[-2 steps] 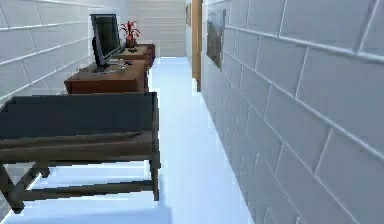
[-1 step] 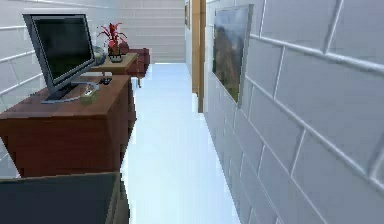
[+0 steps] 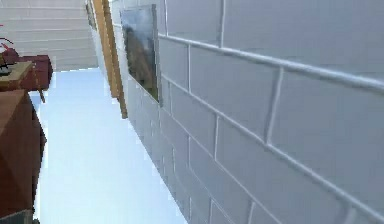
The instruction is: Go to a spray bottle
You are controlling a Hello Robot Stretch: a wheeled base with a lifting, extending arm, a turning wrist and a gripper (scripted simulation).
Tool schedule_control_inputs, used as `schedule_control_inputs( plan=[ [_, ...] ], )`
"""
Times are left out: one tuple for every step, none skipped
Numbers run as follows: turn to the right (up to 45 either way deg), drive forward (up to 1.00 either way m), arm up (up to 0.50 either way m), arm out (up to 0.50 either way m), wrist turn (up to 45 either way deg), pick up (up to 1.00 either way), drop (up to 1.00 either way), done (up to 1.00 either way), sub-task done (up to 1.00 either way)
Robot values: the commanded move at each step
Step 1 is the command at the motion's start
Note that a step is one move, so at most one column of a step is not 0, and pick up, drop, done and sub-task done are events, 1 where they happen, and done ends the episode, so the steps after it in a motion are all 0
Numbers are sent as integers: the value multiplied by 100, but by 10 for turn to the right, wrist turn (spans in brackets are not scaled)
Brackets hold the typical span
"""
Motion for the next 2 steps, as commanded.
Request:
schedule_control_inputs(
  plan=[
    [30,0,0,0,0,0,0,0,0],
    [0,5,0,0,0,0,0,0,0]
  ],
)
